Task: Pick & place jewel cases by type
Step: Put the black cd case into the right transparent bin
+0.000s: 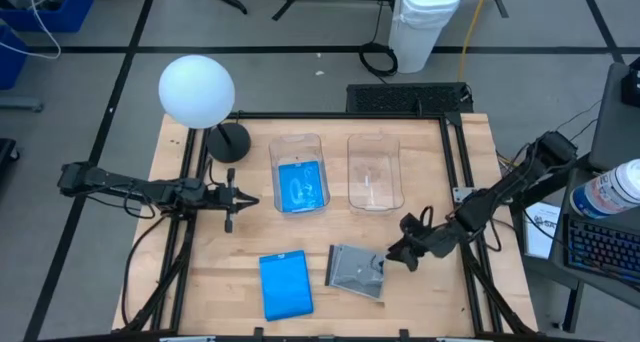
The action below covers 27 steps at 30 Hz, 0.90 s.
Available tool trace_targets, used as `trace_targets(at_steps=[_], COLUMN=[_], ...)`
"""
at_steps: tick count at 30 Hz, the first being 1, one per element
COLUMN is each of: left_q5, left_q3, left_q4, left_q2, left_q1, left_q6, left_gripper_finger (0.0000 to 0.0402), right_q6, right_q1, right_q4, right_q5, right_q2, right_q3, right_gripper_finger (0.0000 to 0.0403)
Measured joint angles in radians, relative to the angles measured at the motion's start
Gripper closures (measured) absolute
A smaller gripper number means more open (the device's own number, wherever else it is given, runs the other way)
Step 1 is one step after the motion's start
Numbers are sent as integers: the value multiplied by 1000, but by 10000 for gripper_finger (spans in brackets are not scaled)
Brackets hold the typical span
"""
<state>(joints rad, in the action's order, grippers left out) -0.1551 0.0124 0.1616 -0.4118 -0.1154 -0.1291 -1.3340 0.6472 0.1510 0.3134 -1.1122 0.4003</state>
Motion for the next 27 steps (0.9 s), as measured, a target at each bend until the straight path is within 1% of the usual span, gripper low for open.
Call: trace_targets(at_steps=[4, 6, 8, 13, 15, 18, 20, 27], left_q5=[0, 0, 0, 0, 0, 0, 0, -1], left_q3=[0, 0, 0, 0, 0, 0, 0, 0], left_q4=[-13, -16, -17, -17, -16, -16, -16, -16], left_q2=[0, 0, 0, 0, 0, 0, 0, 0], left_q1=[0, 0, 0, 0, 0, 0, 0, 0], left_q6=[1, 1, 2, 4, 4, 4, 4, 3], left_gripper_finger=[376, 376, 376, 376, 376, 376, 376, 376], right_q6=[-97, -117, -145, -173, -172, -167, -158, -143], right_q1=[0, 0, 0, -4, -13, -31, -39, -52], right_q4=[182, 269, 309, 290, 232, 76, 8, -2], right_q5=[-4, 4, 15, -28, -52, -106, -109, -122], right_q2=[2, 2, 0, -13, -23, -49, -65, -91], right_q3=[-113, -155, -179, -174, -144, -78, -46, -24], right_gripper_finger=[180, 171, 166, 166, 168, 171, 171, 171])
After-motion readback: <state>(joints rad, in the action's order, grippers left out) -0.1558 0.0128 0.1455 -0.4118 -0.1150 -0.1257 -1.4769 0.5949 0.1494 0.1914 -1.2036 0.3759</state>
